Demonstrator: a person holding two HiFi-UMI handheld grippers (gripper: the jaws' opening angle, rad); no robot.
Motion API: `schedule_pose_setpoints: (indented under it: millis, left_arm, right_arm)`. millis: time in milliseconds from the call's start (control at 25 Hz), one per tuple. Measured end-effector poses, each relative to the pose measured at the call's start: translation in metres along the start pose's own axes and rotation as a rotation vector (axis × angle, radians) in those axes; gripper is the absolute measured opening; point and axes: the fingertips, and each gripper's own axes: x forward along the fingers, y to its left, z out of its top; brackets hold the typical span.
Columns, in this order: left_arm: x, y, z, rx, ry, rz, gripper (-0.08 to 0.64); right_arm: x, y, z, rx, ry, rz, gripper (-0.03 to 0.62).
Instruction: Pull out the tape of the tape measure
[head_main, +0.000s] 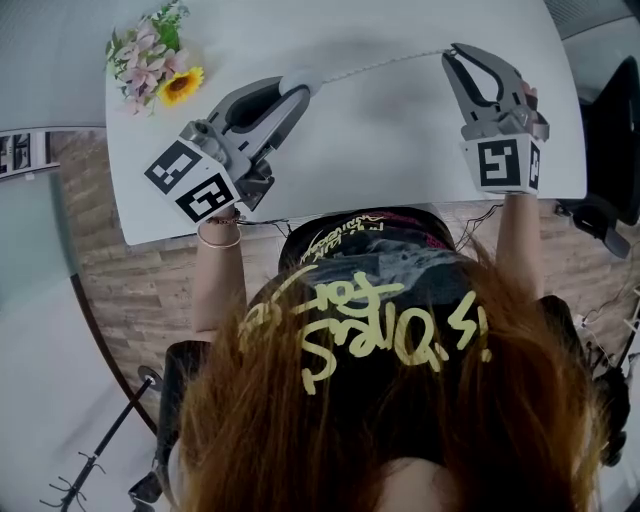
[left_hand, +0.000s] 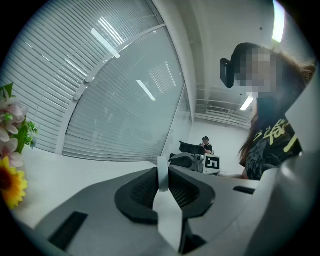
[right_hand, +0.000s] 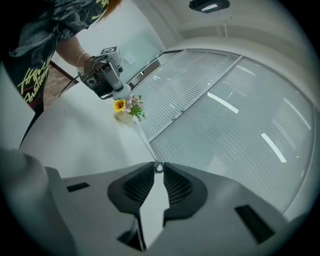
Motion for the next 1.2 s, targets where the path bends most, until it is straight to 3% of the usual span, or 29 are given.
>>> schedule_pose_setpoints:
  millis: [1200]
  left_arm:
    - [-0.002,0.004,-0.003,0.0,-0.007,0.026,0.061]
  right_arm:
    - [-0.009,-0.025,-0.027,0.016,0.039,-0.06,0.061]
